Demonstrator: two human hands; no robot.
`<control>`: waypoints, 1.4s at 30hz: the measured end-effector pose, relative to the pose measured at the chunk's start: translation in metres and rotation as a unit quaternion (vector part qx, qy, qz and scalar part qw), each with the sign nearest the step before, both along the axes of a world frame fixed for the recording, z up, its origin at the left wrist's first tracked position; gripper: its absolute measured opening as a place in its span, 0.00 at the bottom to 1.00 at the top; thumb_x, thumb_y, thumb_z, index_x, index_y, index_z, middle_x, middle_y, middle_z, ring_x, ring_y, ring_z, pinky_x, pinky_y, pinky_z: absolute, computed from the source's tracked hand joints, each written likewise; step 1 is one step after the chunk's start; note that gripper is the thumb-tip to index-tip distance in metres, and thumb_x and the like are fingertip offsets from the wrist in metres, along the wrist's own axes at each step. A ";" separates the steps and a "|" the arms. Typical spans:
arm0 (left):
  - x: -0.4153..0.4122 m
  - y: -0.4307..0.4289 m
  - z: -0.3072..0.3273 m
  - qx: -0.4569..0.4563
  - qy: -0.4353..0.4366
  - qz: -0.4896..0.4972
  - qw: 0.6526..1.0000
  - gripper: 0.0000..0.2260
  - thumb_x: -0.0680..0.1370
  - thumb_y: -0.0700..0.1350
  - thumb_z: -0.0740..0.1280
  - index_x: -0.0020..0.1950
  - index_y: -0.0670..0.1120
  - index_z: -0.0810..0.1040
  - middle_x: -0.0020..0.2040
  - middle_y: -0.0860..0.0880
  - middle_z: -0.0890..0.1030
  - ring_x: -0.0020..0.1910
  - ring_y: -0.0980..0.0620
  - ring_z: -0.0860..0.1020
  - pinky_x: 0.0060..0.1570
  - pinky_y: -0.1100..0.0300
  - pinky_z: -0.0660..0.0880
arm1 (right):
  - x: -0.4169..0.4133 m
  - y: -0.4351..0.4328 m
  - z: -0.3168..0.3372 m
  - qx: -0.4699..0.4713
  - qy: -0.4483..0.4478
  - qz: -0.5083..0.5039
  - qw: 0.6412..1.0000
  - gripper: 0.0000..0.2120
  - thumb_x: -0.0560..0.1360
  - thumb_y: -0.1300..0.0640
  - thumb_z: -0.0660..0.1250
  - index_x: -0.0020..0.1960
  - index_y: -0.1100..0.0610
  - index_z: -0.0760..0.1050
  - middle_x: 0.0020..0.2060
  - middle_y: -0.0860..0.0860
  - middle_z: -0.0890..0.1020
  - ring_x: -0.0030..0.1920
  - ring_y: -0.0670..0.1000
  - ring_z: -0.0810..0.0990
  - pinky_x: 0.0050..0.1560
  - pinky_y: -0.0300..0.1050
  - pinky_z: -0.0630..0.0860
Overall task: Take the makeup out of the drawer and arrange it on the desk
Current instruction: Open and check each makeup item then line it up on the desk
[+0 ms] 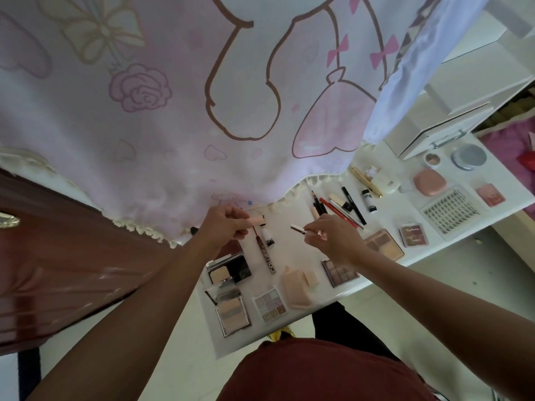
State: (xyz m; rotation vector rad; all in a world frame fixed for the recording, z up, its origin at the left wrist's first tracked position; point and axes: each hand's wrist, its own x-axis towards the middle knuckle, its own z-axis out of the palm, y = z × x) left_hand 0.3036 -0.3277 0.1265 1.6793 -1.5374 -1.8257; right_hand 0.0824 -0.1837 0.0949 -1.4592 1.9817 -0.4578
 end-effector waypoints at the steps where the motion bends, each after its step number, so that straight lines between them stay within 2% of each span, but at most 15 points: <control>1: -0.003 -0.001 -0.004 0.001 -0.010 0.004 1.000 0.06 0.72 0.32 0.72 0.49 0.35 0.79 0.42 0.41 0.81 0.34 0.49 0.79 0.42 0.53 0.79 | -0.003 0.000 -0.005 0.014 -0.007 -0.013 1.000 0.09 0.77 0.50 0.67 0.54 0.50 0.83 0.42 0.40 0.77 0.46 0.44 0.76 0.44 0.43 0.70; 4: -0.014 -0.001 -0.015 0.011 -0.035 0.010 0.999 0.04 0.72 0.32 0.71 0.44 0.38 0.79 0.41 0.40 0.80 0.35 0.48 0.78 0.41 0.54 0.79 | -0.007 -0.004 -0.022 0.073 -0.054 -0.045 0.995 0.13 0.75 0.50 0.70 0.57 0.52 0.82 0.46 0.46 0.85 0.45 0.44 0.82 0.47 0.41 0.78; 6: -0.021 0.001 -0.023 0.018 -0.051 0.028 0.998 0.04 0.72 0.32 0.72 0.45 0.37 0.78 0.41 0.40 0.81 0.35 0.48 0.78 0.41 0.54 0.78 | -0.004 -0.008 -0.032 0.104 -0.074 -0.064 0.990 0.12 0.74 0.50 0.72 0.56 0.52 0.82 0.43 0.45 0.85 0.41 0.41 0.82 0.40 0.35 0.74; 10: -0.028 0.011 -0.040 0.017 -0.084 0.081 0.993 0.08 0.71 0.36 0.74 0.45 0.35 0.78 0.38 0.40 0.80 0.35 0.46 0.77 0.40 0.52 0.77 | 0.004 -0.029 -0.046 0.143 -0.089 -0.065 0.984 0.05 0.73 0.52 0.72 0.43 0.53 0.83 0.34 0.46 0.84 0.34 0.43 0.81 0.33 0.37 0.73; 14: -0.031 0.035 -0.055 0.013 -0.110 0.107 0.988 0.10 0.70 0.39 0.76 0.41 0.38 0.77 0.35 0.43 0.79 0.32 0.49 0.77 0.36 0.56 0.77 | 0.009 -0.049 -0.060 0.186 -0.075 -0.041 0.979 0.08 0.71 0.53 0.73 0.34 0.51 0.80 0.27 0.46 0.82 0.30 0.43 0.80 0.32 0.39 0.73; 19: -0.037 0.076 -0.078 0.014 -0.154 0.132 0.979 0.08 0.69 0.37 0.77 0.37 0.42 0.78 0.35 0.44 0.81 0.32 0.50 0.77 0.35 0.60 0.74 | 0.011 -0.067 -0.069 0.216 -0.070 -0.026 0.974 0.07 0.69 0.55 0.74 0.33 0.52 0.80 0.26 0.45 0.80 0.30 0.43 0.77 0.33 0.40 0.73; 21: -0.043 0.085 -0.085 -0.004 -0.184 0.136 0.974 0.07 0.68 0.38 0.77 0.37 0.43 0.79 0.35 0.47 0.81 0.33 0.53 0.77 0.33 0.68 0.73 | 0.010 -0.074 -0.071 0.228 -0.069 -0.012 0.971 0.09 0.69 0.56 0.75 0.32 0.52 0.78 0.27 0.46 0.79 0.31 0.42 0.76 0.34 0.38 0.67; 23: -0.050 0.091 -0.089 -0.041 -0.205 0.126 0.970 0.08 0.69 0.40 0.76 0.36 0.45 0.77 0.33 0.51 0.79 0.34 0.55 0.76 0.35 0.68 0.72 | 0.007 -0.078 -0.073 0.238 -0.062 0.001 0.969 0.07 0.70 0.55 0.75 0.35 0.53 0.80 0.31 0.48 0.81 0.33 0.40 0.74 0.35 0.37 0.61; 25: -0.057 0.095 -0.093 -0.072 -0.219 0.106 0.967 0.08 0.70 0.39 0.75 0.37 0.45 0.76 0.33 0.53 0.77 0.33 0.56 0.75 0.35 0.70 0.69 | 0.003 -0.083 -0.074 0.235 -0.053 0.007 0.970 0.05 0.70 0.55 0.75 0.38 0.56 0.82 0.32 0.49 0.81 0.34 0.40 0.72 0.37 0.36 0.65; 28: -0.062 0.101 -0.100 -0.101 -0.252 0.060 0.961 0.06 0.71 0.40 0.73 0.39 0.45 0.76 0.36 0.51 0.78 0.37 0.51 0.77 0.37 0.59 0.74 | 0.000 -0.088 -0.076 0.230 -0.046 0.012 0.972 0.06 0.69 0.55 0.76 0.42 0.58 0.84 0.34 0.51 0.83 0.35 0.43 0.75 0.47 0.43 0.77; 32: -0.065 0.102 -0.105 -0.105 -0.291 0.006 0.951 0.06 0.73 0.41 0.70 0.39 0.47 0.74 0.39 0.49 0.78 0.40 0.49 0.76 0.38 0.56 0.72 | 0.001 -0.093 -0.079 0.229 -0.030 0.036 0.972 0.08 0.69 0.53 0.76 0.43 0.57 0.85 0.36 0.51 0.84 0.40 0.48 0.80 0.52 0.44 0.75; 34: -0.067 0.102 -0.106 -0.108 -0.302 -0.020 0.947 0.07 0.73 0.43 0.70 0.40 0.47 0.73 0.40 0.50 0.78 0.40 0.49 0.75 0.38 0.57 0.72 | 0.003 -0.094 -0.079 0.231 -0.023 0.051 0.971 0.07 0.69 0.52 0.76 0.42 0.56 0.85 0.37 0.50 0.84 0.38 0.46 0.78 0.41 0.40 0.72; 35: -0.067 0.102 -0.106 -0.111 -0.307 -0.029 0.945 0.07 0.74 0.43 0.70 0.40 0.47 0.73 0.40 0.49 0.78 0.40 0.49 0.76 0.39 0.56 0.73 | 0.004 -0.094 -0.078 0.234 -0.019 0.057 0.970 0.07 0.70 0.52 0.75 0.41 0.55 0.84 0.36 0.49 0.84 0.35 0.44 0.76 0.36 0.36 0.67; 37: -0.068 0.100 -0.108 -0.109 -0.314 -0.045 0.942 0.06 0.75 0.44 0.70 0.41 0.47 0.74 0.41 0.48 0.79 0.41 0.48 0.77 0.42 0.54 0.76 | 0.006 -0.095 -0.078 0.239 -0.015 0.059 0.969 0.06 0.70 0.52 0.75 0.39 0.55 0.84 0.34 0.48 0.83 0.33 0.41 0.73 0.32 0.34 0.59; 42: -0.069 0.095 -0.111 -0.102 -0.320 -0.064 0.940 0.04 0.75 0.44 0.69 0.44 0.45 0.77 0.43 0.46 0.81 0.44 0.46 0.79 0.46 0.51 0.78 | 0.010 -0.100 -0.082 0.243 -0.022 0.059 0.968 0.06 0.67 0.56 0.76 0.35 0.57 0.84 0.31 0.51 0.84 0.34 0.48 0.81 0.33 0.40 0.74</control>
